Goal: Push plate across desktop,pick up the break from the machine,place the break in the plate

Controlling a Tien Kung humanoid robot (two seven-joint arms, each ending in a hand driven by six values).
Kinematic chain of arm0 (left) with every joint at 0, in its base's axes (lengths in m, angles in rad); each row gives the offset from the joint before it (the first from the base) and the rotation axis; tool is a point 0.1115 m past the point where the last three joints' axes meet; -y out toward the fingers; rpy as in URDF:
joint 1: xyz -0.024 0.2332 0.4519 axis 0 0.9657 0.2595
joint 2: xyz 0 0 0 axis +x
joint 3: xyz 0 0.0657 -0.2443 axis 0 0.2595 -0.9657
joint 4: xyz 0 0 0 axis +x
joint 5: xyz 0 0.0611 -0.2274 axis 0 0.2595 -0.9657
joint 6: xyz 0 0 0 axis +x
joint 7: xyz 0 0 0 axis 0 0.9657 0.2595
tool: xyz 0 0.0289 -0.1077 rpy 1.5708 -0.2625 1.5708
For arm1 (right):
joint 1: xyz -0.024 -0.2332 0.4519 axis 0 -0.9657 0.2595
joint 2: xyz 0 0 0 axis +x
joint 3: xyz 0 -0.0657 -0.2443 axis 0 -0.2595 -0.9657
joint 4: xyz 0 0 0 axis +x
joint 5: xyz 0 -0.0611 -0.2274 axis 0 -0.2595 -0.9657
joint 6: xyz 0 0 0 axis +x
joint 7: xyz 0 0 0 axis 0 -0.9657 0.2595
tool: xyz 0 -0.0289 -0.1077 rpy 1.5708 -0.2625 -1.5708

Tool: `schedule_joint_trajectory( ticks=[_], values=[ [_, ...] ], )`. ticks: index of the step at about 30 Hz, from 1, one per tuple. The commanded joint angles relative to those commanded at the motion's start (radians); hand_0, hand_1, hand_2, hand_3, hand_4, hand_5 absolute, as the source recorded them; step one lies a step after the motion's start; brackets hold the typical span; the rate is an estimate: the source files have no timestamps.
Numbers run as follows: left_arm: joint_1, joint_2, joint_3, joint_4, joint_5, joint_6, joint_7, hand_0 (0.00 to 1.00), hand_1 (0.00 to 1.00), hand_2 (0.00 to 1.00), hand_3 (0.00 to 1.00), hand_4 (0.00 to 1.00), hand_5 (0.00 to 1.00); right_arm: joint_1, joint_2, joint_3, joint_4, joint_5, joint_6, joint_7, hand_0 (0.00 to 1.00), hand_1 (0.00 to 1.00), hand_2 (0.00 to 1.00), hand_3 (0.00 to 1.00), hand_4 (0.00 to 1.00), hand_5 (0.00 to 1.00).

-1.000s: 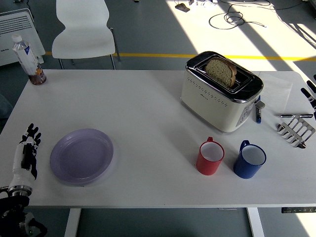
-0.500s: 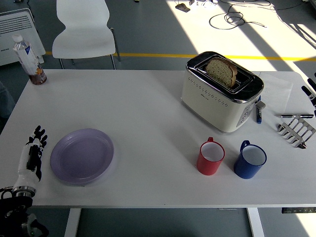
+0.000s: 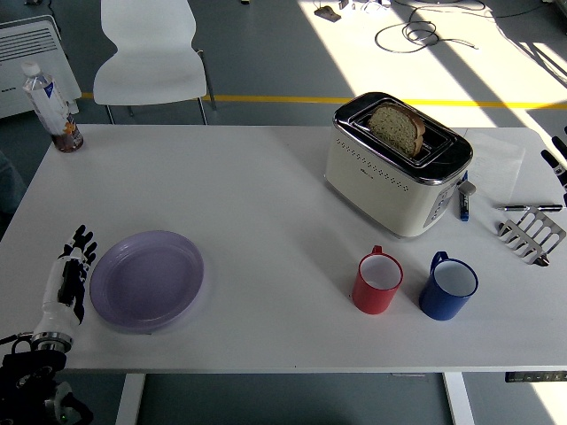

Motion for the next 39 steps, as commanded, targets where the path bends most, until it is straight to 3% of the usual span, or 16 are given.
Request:
schedule_joint_trajectory(
  ticks=[27,39],
  values=[
    [0.017,0.004,0.082,-0.03,-0.041,-0.01,-0.003,0.931,0.954,0.998,0.987,0.531,0.998,-0.015,0.002,-0.01,-0.002,0.002,0.001,0.002,0.836,0.808,0.824,0.798,0.586,0.776],
    [0.013,0.004,0.163,-0.049,-0.083,-0.012,-0.008,0.926,0.951,0.998,0.985,0.53,0.998,0.0,0.003,-0.014,-0.002,0.001,0.002,0.001,0.836,0.808,0.824,0.797,0.585,0.775]
  ],
)
